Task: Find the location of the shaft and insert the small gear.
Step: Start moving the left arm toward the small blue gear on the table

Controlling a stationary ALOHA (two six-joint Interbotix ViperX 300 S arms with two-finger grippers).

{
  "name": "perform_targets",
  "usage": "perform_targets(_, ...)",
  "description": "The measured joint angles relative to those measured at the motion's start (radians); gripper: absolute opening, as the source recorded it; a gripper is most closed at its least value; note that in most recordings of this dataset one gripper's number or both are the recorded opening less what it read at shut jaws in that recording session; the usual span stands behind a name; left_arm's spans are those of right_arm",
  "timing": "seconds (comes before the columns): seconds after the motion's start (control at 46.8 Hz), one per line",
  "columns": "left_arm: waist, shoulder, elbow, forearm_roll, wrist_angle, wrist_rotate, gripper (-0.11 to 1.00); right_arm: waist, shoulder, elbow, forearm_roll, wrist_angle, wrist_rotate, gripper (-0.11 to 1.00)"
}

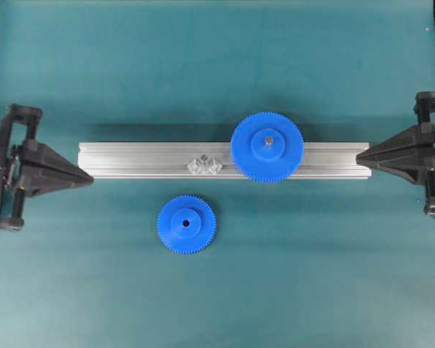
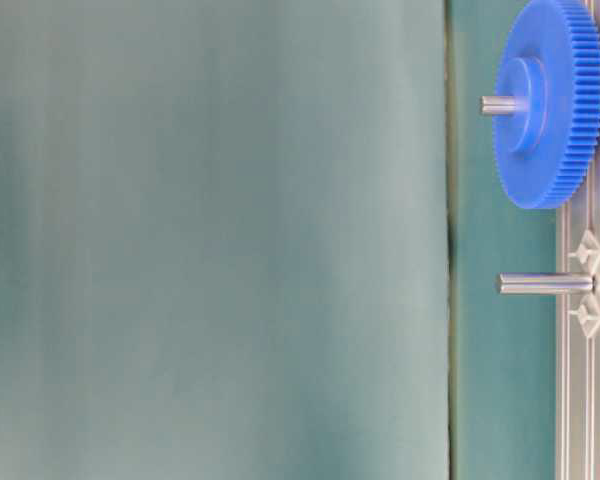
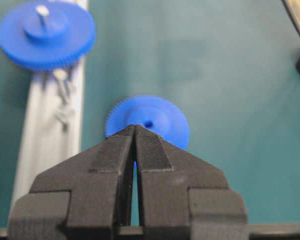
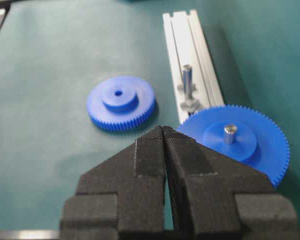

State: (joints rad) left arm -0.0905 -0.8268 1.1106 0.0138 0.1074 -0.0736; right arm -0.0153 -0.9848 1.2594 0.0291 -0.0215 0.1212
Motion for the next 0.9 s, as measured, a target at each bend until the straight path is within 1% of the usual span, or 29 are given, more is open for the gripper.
perform_targets(0.213,-0.014,0.057,-0.025,0.0,0.034,-0.044,0.0,-0.002,0.0,0.0,0.0,0.026,0.003,0.04)
perform_targets(0.576,-0.034,0.115,-0.095,0.0,0.169,-0.044,0.0,-0.002,0.0,0.002,0.003,0.094,0.003,0.04)
perform_targets(0.726,-0.034,0.143,-0.118,0.0,0.199,-0.044,0.0,-0.003,0.0,0.002,0.002,0.106,0.003,0.04)
perform_targets(0.897,-0.034,0.196,-0.146,0.0,0.206,-0.044,0.0,-0.008,0.0,0.002,0.003,0.107,0.003,0.04)
